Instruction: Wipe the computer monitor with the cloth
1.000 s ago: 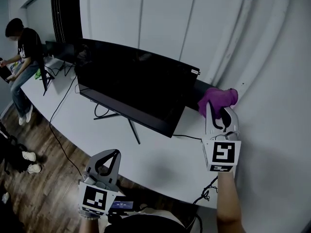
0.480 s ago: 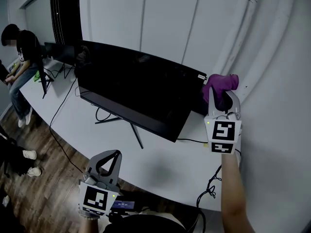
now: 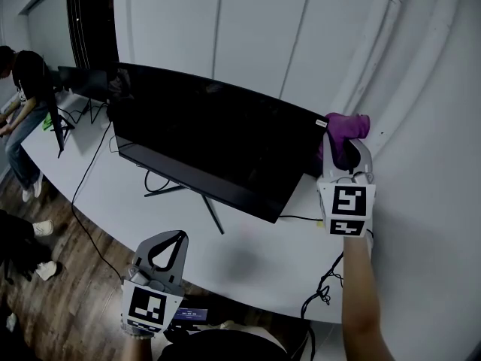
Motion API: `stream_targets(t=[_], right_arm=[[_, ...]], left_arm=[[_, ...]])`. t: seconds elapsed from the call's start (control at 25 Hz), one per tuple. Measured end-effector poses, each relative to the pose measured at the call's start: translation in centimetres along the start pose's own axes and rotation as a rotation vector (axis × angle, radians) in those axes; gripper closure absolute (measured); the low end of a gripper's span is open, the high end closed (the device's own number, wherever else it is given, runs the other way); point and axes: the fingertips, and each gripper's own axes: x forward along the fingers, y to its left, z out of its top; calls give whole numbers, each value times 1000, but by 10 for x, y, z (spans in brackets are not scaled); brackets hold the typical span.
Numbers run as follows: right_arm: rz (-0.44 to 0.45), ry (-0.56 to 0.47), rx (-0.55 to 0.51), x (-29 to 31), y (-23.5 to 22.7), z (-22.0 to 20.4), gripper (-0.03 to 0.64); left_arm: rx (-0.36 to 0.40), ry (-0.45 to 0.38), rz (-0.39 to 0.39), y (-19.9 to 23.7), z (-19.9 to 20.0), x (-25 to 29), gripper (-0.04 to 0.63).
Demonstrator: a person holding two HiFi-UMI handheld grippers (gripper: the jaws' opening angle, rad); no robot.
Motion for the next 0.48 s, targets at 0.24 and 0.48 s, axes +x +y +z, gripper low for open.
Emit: stream_targets(t=[0.24, 0.48], right_arm=[[4, 23, 2, -1, 8, -7, 545], [19, 48, 6, -6, 17, -17, 545]], left_arm=[[-7, -3, -23, 7, -4, 11, 589], [-26, 0, -33, 6, -8, 14, 589]])
